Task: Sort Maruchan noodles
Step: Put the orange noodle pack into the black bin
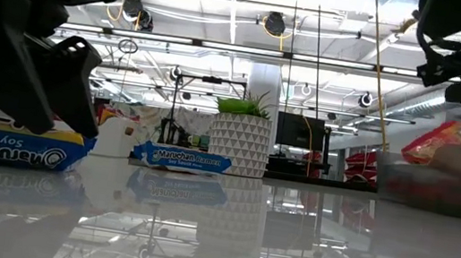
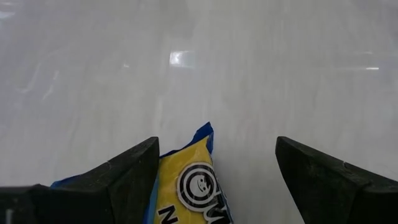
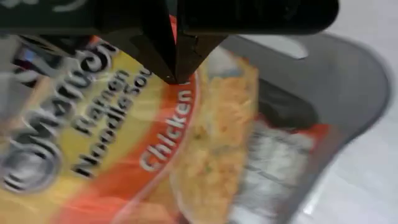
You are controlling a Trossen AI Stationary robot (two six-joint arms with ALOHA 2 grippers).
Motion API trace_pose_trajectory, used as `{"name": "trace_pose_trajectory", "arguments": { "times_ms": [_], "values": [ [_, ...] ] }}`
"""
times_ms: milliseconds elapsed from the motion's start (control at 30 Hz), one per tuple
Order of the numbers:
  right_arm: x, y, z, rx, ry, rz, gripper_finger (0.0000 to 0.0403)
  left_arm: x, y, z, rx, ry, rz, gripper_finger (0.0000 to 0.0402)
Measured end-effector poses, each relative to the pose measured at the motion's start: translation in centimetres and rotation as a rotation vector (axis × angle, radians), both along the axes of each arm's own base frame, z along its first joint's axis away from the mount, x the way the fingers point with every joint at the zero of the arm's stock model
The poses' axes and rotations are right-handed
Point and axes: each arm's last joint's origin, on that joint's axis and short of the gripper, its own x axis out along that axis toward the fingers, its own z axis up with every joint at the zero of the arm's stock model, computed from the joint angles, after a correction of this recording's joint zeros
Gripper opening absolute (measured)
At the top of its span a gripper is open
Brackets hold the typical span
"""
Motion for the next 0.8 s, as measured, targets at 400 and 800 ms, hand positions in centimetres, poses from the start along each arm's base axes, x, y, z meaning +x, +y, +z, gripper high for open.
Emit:
{"name": "trace_pose_trajectory", "arguments": {
  "times_ms": [400,800],
  "values": [
    [0.9,0.3,-0.2,0.043,-0.099,0.029,0.0000,0.4,0.6,0.0,0.017,-0.001,0.003,0.0326],
    [-1.7,-0.7,1.6,-0.145,0.003,-0.120,0.0000,0.5,0.7,0.0,0.029,-0.001,-0.006,0.0326]
  ]
}}
